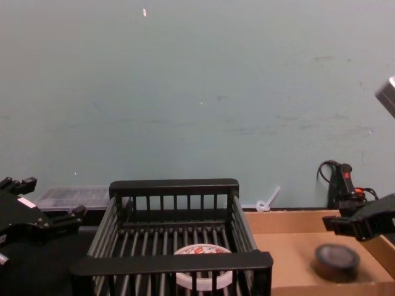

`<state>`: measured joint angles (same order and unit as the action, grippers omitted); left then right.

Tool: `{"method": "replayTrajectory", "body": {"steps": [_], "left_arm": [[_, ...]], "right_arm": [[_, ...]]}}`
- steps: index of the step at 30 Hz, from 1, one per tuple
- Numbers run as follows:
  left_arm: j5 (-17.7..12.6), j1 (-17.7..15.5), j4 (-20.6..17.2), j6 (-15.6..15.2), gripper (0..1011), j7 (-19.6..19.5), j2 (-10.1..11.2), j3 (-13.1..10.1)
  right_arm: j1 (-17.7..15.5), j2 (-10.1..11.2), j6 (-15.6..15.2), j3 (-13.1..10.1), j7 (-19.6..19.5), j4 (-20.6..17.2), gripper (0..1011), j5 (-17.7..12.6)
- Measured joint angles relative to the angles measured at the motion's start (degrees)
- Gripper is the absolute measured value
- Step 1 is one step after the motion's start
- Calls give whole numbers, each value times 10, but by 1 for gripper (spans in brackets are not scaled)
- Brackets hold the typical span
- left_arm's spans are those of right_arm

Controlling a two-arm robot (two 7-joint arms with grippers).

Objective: Pick up the white tape and place it into the black box , Pick up the silver tape and place it into the brown box.

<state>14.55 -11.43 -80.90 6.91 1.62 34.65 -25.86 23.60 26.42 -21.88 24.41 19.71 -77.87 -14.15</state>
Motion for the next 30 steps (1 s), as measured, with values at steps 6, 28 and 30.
{"method": "replayTrajectory", "body": {"steps": [6,28,30], "left_arm": [[0,0,0,0,1001,0,0,0],[0,0,0,0,1001,0,0,0],[0,0,0,0,1001,0,0,0]], "right_arm": [[0,0,0,0,0,0,564,0],[0,1,-1,0,0,-1,1002,-1],[0,1,-1,0,0,-1,1002,-1]]}}
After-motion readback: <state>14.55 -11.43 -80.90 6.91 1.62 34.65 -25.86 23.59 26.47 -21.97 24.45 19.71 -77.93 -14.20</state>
